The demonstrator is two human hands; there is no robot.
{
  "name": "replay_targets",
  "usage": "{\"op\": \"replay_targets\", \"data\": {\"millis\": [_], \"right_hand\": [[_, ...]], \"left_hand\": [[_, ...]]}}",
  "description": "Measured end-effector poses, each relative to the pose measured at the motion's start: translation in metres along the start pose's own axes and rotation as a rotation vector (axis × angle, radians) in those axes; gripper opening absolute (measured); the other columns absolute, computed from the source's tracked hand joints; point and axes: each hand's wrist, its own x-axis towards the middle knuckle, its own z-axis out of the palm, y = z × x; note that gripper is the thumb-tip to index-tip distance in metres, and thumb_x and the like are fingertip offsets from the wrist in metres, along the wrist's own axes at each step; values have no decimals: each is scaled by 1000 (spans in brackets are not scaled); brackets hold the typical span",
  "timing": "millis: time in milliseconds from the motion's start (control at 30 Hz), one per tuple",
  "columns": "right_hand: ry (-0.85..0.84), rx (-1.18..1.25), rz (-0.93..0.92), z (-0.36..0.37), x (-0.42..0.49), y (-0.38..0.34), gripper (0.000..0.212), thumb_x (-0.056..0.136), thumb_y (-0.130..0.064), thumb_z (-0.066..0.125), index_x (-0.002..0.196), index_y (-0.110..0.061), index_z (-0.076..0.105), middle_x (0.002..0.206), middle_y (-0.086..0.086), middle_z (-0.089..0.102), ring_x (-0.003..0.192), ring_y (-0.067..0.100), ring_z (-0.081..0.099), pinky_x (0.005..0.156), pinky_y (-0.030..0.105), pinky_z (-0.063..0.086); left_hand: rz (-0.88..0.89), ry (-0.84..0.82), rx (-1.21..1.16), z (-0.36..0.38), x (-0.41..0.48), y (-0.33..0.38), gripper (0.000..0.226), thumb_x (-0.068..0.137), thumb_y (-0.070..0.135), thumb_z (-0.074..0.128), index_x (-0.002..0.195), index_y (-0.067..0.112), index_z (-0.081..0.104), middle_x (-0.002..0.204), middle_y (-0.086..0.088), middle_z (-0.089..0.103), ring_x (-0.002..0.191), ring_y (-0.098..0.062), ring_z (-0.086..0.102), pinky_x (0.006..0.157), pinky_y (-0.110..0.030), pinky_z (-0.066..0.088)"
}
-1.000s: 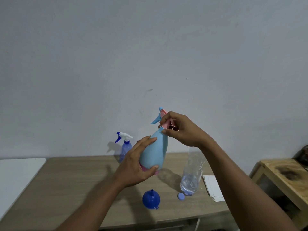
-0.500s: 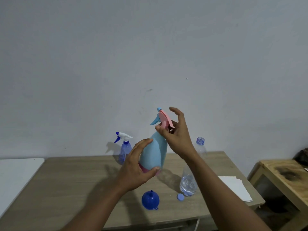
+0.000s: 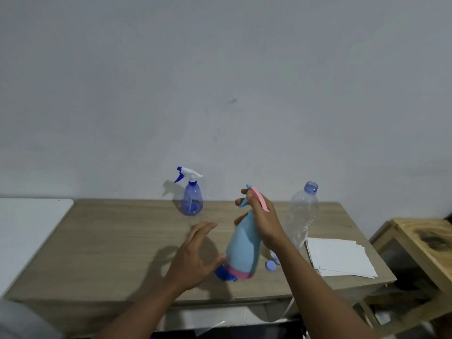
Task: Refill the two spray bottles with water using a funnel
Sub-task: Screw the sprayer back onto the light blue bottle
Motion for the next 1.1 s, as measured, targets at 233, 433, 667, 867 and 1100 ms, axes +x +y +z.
{"op": "replay_targets", "data": {"millis": [233,433,667,867,1100], "right_hand": [[-111,-346,289,-6,-19,82,48,92,-59,51,87,-16,72,88,9,75,74,30,74,87,53,57],[-75,-468,452,-5,-14,112,52,96,-49,46,62,-10,55,63,10,61,62,21,60,74,40,55],[120,-506,452,-19,-4,127,41,101,-32,40,66,-11,44,65,7,52,62,17,51,60,31,41],[151,-402,234,-7,33,94,20,98,-32,53,99,-13,49,90,14,66,71,32,68,55,37,55],[186,-439,-109,8,118,60,12,91,-26,70,85,-17,65,79,-3,64,69,4,56,61,15,42]], "left_hand": [[-524,-72,308,-12,-32,-95,80,85,53,67,150,21,32,154,-2,35,140,-20,35,112,-30,31],[-680,-206,491,-6,-49,-137,94,78,78,42,154,27,19,159,1,27,145,-22,23,118,-45,22],[-644,-195,617,5,-43,-146,81,81,75,36,146,27,35,155,2,30,144,-21,19,117,-52,16],[-574,-123,766,11,-37,-164,66,80,71,34,120,25,58,129,3,49,122,-27,42,106,-57,27],[-587,-106,814,17,-35,-166,57,84,72,42,118,26,51,122,5,44,116,-26,41,105,-55,23]]}}
